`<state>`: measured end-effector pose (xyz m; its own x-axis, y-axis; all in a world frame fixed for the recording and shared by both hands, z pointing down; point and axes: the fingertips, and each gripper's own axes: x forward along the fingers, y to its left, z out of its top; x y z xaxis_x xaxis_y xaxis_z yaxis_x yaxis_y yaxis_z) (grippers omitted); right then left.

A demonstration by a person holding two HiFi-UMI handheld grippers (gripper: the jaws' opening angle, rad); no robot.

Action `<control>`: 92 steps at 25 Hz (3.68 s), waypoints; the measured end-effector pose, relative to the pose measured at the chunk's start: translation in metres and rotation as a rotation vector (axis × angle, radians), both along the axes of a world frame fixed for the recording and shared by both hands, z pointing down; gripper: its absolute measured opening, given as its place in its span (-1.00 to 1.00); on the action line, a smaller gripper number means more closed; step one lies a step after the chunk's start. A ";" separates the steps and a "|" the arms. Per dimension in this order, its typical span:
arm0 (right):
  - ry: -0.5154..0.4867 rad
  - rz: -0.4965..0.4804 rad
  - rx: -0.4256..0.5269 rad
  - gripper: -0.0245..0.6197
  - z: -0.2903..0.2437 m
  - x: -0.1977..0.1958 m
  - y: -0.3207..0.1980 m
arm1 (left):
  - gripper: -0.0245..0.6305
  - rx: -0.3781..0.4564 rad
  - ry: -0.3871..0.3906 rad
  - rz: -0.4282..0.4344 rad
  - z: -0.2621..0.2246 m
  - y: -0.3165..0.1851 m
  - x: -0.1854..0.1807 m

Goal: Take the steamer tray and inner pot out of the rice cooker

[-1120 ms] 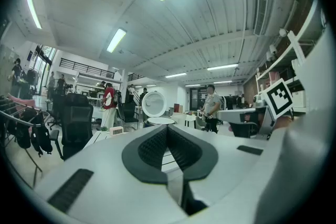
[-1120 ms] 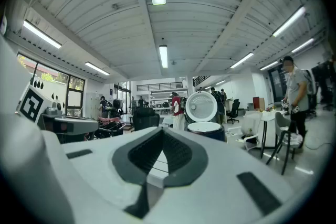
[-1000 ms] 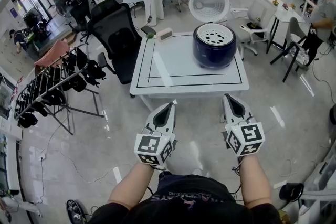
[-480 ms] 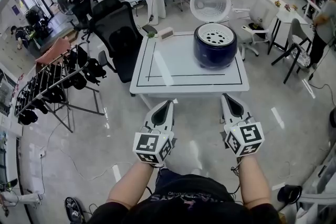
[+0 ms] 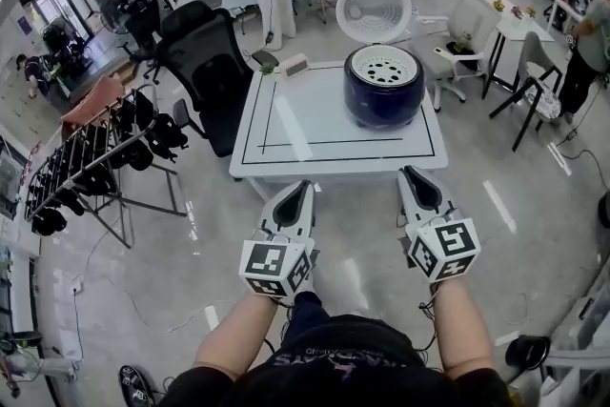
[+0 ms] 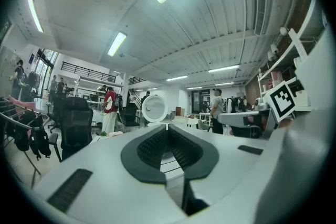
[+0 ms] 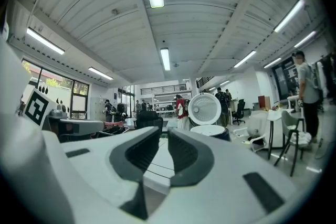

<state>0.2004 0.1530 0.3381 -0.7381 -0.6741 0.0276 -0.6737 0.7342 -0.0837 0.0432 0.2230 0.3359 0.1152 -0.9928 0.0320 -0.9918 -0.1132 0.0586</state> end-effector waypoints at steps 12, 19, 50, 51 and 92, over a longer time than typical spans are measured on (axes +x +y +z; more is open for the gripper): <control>0.003 0.054 0.065 -0.10 -0.017 -0.018 -0.043 | 0.11 0.042 -0.050 0.058 -0.011 -0.051 -0.016; 0.021 0.086 0.057 -0.10 -0.018 -0.054 -0.086 | 0.11 0.035 -0.043 0.075 -0.012 -0.095 -0.059; 0.062 0.391 -0.030 -0.10 -0.004 -0.185 -0.286 | 0.11 -0.041 0.004 0.358 0.007 -0.322 -0.205; 0.064 0.398 -0.030 -0.10 -0.005 -0.187 -0.287 | 0.11 -0.043 0.008 0.366 0.007 -0.325 -0.207; 0.150 0.517 -0.204 -0.10 0.065 -0.036 -0.442 | 0.10 -0.194 0.000 0.414 0.058 -0.486 -0.068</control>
